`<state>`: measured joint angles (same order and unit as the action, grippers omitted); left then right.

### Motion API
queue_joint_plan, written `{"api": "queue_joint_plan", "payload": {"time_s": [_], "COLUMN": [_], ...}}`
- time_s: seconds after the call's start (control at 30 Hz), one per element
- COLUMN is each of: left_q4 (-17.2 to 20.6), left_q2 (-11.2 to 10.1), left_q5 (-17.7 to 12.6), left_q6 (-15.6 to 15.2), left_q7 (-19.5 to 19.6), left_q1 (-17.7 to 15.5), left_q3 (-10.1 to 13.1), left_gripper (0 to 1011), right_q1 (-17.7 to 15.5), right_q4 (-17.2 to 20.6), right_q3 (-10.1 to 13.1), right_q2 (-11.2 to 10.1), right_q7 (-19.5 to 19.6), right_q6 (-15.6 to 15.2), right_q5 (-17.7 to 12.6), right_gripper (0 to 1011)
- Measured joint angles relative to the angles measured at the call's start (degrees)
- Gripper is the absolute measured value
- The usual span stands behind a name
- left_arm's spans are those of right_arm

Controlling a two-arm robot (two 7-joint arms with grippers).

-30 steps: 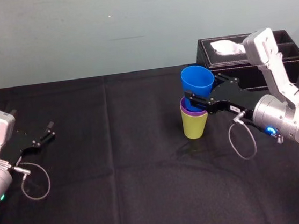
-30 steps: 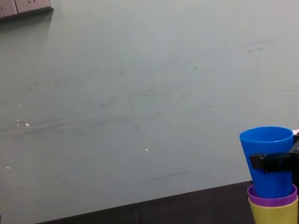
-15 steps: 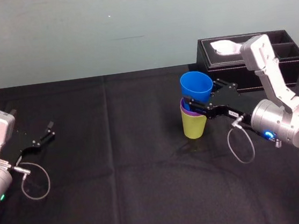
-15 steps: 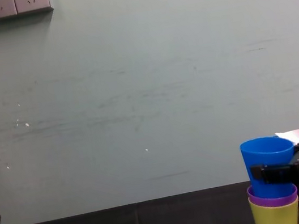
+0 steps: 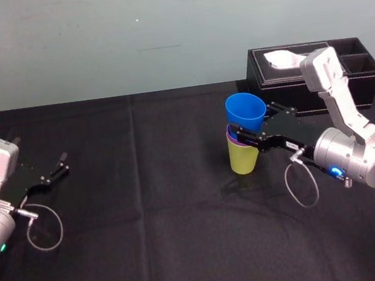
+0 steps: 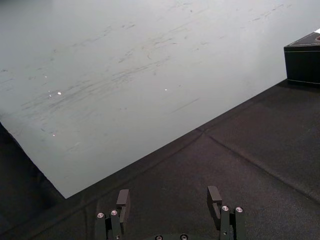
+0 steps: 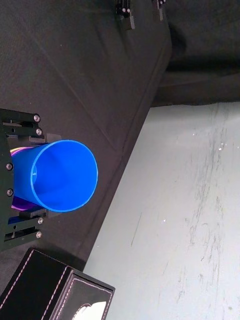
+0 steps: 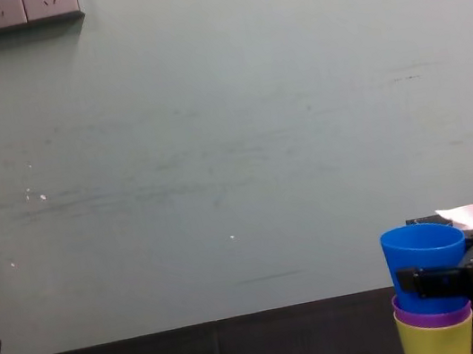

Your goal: Stack the three plastic cups sequentially using one hand.

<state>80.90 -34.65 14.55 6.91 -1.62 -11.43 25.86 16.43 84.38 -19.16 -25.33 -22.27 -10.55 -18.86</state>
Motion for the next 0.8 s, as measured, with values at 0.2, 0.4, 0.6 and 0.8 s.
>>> {"api": "queue_joint_plan", "payload": {"time_s": [0.2,0.4,0.6,0.8], "left_q4": [0.0,0.0,0.0,0.0], "left_q2": [0.0,0.0,0.0,0.0], "left_q5": [0.0,0.0,0.0,0.0], "left_q6": [0.0,0.0,0.0,0.0], "left_q7": [0.0,0.0,0.0,0.0], "left_q1": [0.0,0.0,0.0,0.0], "left_q3": [0.0,0.0,0.0,0.0], "left_gripper": [1010,1010,1010,1010], "right_q1": [-0.03,-0.03,-0.03,-0.03], "right_q4": [0.05,0.08,0.11,0.13], "right_q3": [0.03,0.04,0.04,0.04], "right_q2": [-0.03,-0.05,-0.05,-0.05], "right_q7": [0.0,0.0,0.01,0.01], "right_q6": [0.0,-0.01,-0.03,-0.06], "right_q5": [-0.01,-0.02,-0.03,-0.05], "right_gripper": [802,945,1000,1000]}}
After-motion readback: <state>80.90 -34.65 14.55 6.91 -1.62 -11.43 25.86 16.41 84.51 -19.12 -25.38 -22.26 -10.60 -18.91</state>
